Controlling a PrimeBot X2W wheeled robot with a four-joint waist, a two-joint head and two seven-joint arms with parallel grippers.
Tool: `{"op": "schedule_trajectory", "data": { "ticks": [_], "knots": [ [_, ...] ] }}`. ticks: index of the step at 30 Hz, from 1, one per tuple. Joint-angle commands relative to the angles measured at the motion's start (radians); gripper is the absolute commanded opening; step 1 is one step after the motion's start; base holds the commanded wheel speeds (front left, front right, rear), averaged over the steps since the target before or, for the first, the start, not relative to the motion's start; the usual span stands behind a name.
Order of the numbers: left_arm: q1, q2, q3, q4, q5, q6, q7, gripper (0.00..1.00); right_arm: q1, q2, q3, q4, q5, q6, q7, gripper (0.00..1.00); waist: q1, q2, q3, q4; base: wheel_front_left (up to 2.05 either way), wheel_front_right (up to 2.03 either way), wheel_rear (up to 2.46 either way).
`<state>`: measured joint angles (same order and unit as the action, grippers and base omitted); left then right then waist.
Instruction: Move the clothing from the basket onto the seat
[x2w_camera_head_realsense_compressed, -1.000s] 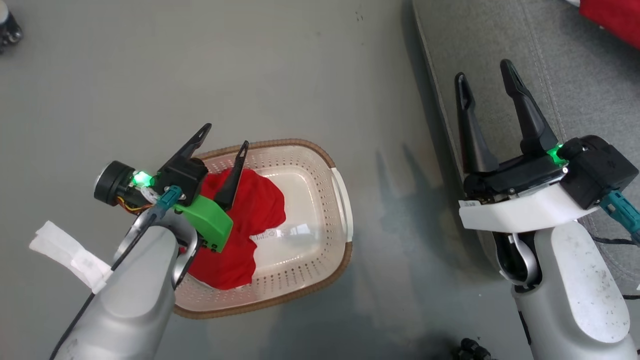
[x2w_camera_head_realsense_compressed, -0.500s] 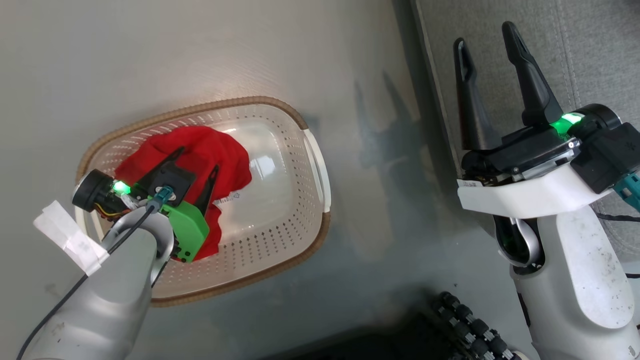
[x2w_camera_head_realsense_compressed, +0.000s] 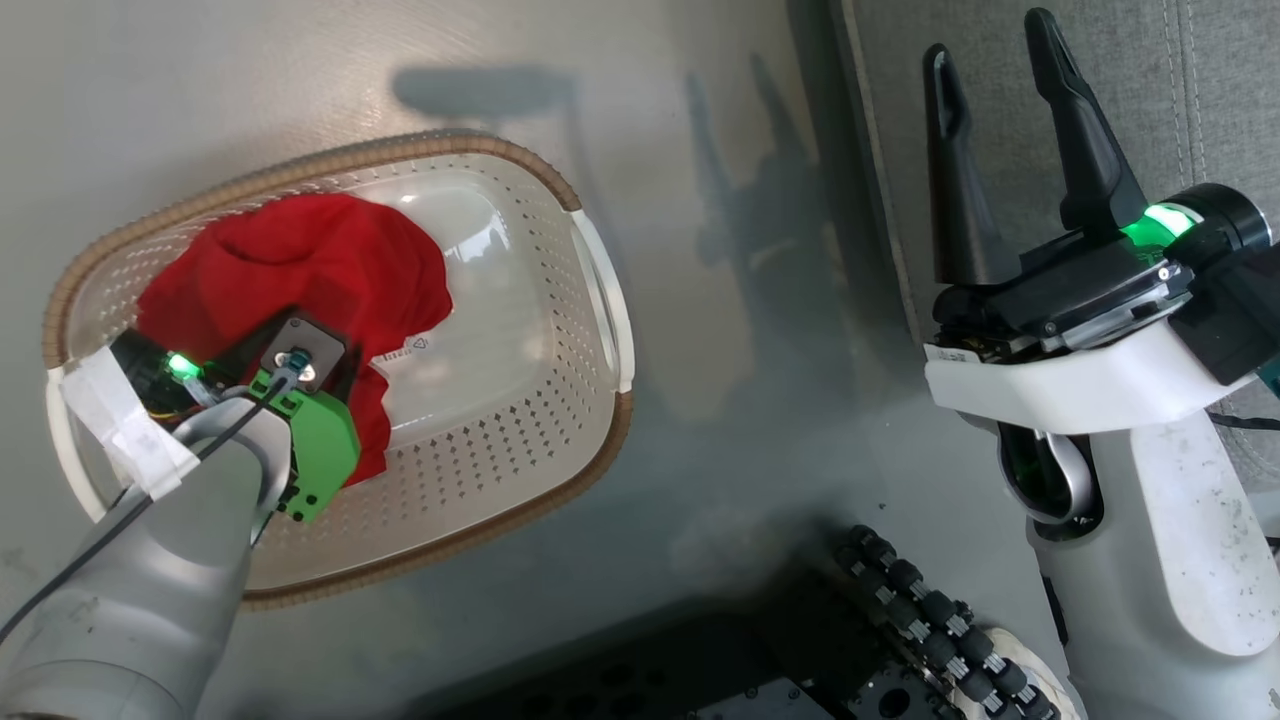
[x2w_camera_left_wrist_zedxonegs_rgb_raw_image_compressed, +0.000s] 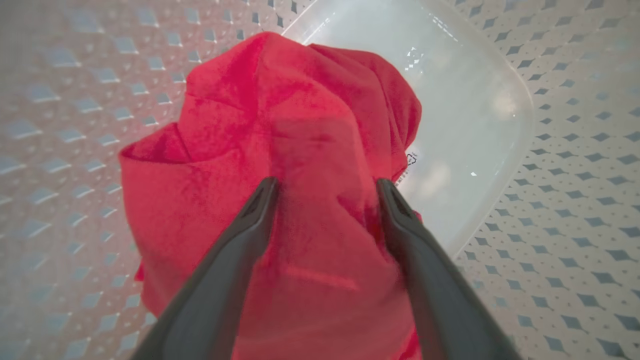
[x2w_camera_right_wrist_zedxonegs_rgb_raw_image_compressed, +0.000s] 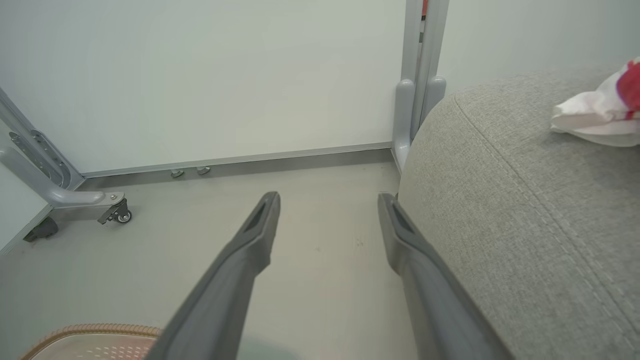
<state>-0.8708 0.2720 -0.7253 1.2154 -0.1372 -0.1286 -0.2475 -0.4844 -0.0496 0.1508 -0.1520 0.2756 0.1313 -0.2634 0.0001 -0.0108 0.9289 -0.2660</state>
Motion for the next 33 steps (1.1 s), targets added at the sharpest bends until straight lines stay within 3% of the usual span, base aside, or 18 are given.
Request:
{"op": "schedule_trajectory", "data": {
  "ticks": [1, 17, 19, 20, 33],
  "knots": [
    [-0.024, 0.012, -0.008, 0.017, 0.005, -0.003, 0.01, 1.0, -0.007, -0.002, -0.004, -0.009, 0.008, -0.001, -0.002, 1.0, -0.0001, 0.0108, 0.026, -0.019, 0.0, 0.0, 0.0],
    [-0.113, 0.022, -0.066, 0.071, 0.033, 0.023, 0.139, 1.0, 0.028, -0.002, -0.025, -0.078, -0.004, -0.001, -0.002, 1.0, -0.0001, 0.0108, 0.103, -0.036, 0.0, 0.0, 0.0],
    [-0.124, 0.021, -0.071, 0.071, 0.034, 0.025, 0.145, 0.4, 0.03, -0.002, -0.026, -0.081, -0.004, -0.001, -0.002, 1.0, -0.0001, 0.0108, 0.105, -0.035, 0.0, 0.0, 0.0],
    [-0.127, 0.019, -0.072, 0.072, 0.033, 0.027, 0.146, 0.0, 0.03, -0.002, -0.026, -0.081, -0.006, -0.001, -0.002, 1.0, -0.0001, 0.0108, 0.105, -0.035, 0.0, 0.0, 0.0],
    [-0.094, -0.079, -0.089, 0.073, 0.001, 0.041, 0.086, 0.0, 0.03, -0.002, -0.037, -0.042, -0.025, -0.001, -0.002, 1.0, -0.0001, 0.0108, 0.001, 0.013, 0.0, 0.0, 0.0]
  ]
}}
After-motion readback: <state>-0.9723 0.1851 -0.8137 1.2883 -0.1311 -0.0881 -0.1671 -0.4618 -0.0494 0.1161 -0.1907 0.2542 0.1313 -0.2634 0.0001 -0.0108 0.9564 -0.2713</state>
